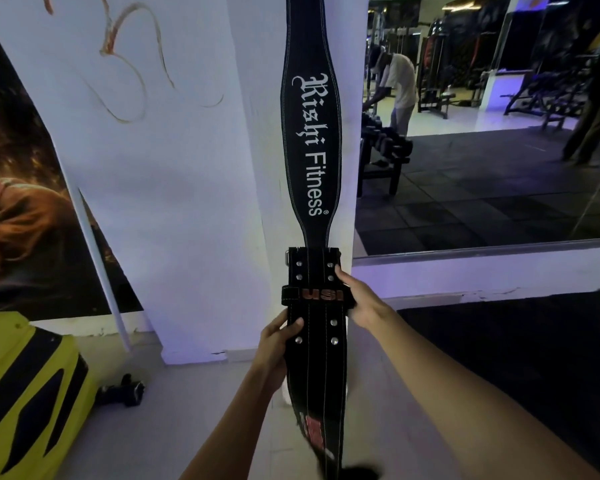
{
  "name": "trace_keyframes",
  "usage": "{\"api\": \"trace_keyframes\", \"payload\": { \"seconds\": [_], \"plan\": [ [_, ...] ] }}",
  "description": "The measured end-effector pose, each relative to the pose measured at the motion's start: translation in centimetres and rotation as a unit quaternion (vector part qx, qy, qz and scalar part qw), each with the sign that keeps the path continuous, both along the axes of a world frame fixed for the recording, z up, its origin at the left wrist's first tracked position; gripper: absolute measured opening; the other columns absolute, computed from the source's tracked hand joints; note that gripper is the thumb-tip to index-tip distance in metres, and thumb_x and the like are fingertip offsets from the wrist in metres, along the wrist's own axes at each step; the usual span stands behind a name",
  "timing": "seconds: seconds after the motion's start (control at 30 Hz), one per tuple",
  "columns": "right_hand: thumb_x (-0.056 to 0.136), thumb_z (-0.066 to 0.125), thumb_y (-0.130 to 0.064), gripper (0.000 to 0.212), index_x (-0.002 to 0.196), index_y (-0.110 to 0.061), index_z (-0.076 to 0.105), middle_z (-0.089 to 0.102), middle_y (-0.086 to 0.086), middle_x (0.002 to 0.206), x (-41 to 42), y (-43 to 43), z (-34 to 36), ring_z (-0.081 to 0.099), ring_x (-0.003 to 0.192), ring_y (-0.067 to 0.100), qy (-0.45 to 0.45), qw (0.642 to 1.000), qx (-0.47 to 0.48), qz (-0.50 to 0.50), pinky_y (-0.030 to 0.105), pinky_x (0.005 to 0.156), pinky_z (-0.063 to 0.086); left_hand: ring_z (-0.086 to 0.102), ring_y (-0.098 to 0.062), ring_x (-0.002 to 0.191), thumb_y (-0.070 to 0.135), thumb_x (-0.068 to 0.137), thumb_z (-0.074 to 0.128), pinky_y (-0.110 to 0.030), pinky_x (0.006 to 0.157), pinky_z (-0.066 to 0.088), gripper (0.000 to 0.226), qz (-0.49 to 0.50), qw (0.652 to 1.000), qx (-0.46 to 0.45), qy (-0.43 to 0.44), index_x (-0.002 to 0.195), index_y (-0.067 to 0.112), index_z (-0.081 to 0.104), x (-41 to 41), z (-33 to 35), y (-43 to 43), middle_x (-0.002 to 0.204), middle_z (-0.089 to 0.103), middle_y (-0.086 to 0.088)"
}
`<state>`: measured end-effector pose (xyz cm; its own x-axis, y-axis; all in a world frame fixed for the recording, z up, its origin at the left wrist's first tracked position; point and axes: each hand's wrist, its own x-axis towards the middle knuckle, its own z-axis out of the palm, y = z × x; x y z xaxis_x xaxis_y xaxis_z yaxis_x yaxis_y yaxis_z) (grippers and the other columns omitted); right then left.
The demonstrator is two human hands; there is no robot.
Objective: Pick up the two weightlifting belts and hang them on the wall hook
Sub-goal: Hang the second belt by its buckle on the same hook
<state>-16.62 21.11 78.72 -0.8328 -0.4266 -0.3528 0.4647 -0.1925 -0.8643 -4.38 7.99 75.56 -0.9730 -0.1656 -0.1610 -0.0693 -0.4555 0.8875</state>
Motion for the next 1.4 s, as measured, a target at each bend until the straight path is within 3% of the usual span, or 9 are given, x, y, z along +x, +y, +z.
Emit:
{"api": "trace_keyframes", "payload": {
  "seconds": [0.1,0.17,0.27,0.4,0.63,0.9,1.07,1.27,1.4],
  "plan": [
    [0.083,0.053,-0.055,0.057,0.124,-0.015,0.06,0.066,0.008,0.121,1.3,1.0,-0.9,0.061,0.113,0.023,0.033,0.998,0.027,0.037,0.035,0.096,0.047,0.063,-0.033,0.109,0.005,0.09,0.052,-0.045,0.095,0.049,0.032,0.002,0.999,0.042,0.005,0.118,0.013,0.064,-0.2,-0.7,1.7,0.121,0.066,-0.016],
    [0.084,0.051,-0.054,0.057,0.122,-0.013,0.061,0.068,0.009,0.117,1.8,1.8,-0.8,0.065,0.106,0.021,0.054,0.998,0.021,0.03,0.029,0.081,0.053,0.064,-0.033,0.106,0.004,0.089,0.052,-0.044,0.095,0.049,0.033,0.006,0.999,0.041,0.012,0.12,0.012,0.063,-0.9,0.0,2.3,0.12,0.066,-0.016],
    [0.086,0.058,-0.04,0.051,0.121,-0.004,0.059,0.069,0.013,0.112,2.0,2.8,-0.3,0.069,0.094,0.022,0.07,0.997,-0.007,-0.039,0.023,0.065,0.055,0.066,-0.032,0.093,-0.001,0.087,0.053,-0.036,0.083,0.054,0.032,-0.014,0.998,-0.055,0.035,0.117,0.003,0.062,-2.1,2.7,2.0,0.111,0.068,-0.022],
    [0.083,0.062,-0.037,0.054,0.124,-0.002,0.057,0.064,0.017,0.123,2.1,1.7,3.4,0.064,0.109,0.028,0.1,0.988,-0.085,-0.085,0.031,0.08,0.054,0.068,-0.025,0.082,0.005,0.083,0.065,-0.026,0.071,0.057,0.031,-0.032,0.977,-0.199,0.065,0.113,0.0,0.062,-3.8,9.1,0.6,0.103,0.069,-0.019],
    [0.083,0.065,-0.028,0.026,0.105,-0.013,0.066,0.074,0.003,0.092,3.0,-0.4,12.7,0.071,0.089,0.019,0.221,0.963,-0.124,-0.09,0.028,0.073,0.056,0.071,-0.021,0.085,0.029,0.085,0.065,-0.029,0.077,0.058,0.032,0.043,0.953,-0.239,0.179,0.104,0.003,0.067,-4.2,18.9,-0.7,0.097,0.073,-0.011],
    [0.084,0.064,-0.02,0.003,0.082,-0.021,0.062,0.067,-0.001,0.096,4.9,-0.3,18.7,0.061,0.085,0.01,0.279,0.944,-0.118,-0.132,0.027,0.083,0.048,0.071,-0.024,0.089,0.016,0.077,0.073,-0.031,0.082,0.057,0.026,-0.033,0.937,-0.328,0.121,0.098,0.002,0.07,-2.4,14.4,-1.9,0.096,0.074,-0.012],
    [0.084,0.063,-0.019,0.007,0.092,-0.019,0.063,0.066,0.003,0.109,5.4,0.2,20.4,0.061,0.092,0.012,0.287,0.936,-0.134,-0.156,0.022,0.077,0.049,0.073,-0.021,0.083,0.011,0.08,0.069,-0.027,0.072,0.058,0.018,0.025,0.958,-0.207,0.198,0.096,0.003,0.07,-2.4,15.7,-0.8,0.086,0.076,-0.005],
    [0.085,0.063,-0.018,0.036,0.114,0.002,0.055,0.058,0.016,0.128,4.7,1.6,20.5,0.057,0.094,0.003,0.325,0.93,-0.082,-0.15,0.014,0.072,0.04,0.068,-0.015,0.083,0.006,0.08,0.069,-0.026,0.081,0.057,0.025,-0.124,0.894,-0.419,0.096,0.103,-0.004,0.067,-1.6,9.0,-0.7,0.089,0.073,0.0],
    [0.087,0.06,-0.02,0.012,0.098,-0.017,0.063,0.067,0.001,0.101,4.6,2.2,20.2,0.062,0.089,0.007,0.318,0.937,-0.11,-0.089,0.021,0.078,0.047,0.064,-0.014,0.107,0.035,0.079,0.067,-0.028,0.09,0.053,0.051,0.01,0.943,-0.243,0.227,0.123,0.012,0.057,-2.4,17.2,1.1,0.117,0.067,0.0]
  ]
}}
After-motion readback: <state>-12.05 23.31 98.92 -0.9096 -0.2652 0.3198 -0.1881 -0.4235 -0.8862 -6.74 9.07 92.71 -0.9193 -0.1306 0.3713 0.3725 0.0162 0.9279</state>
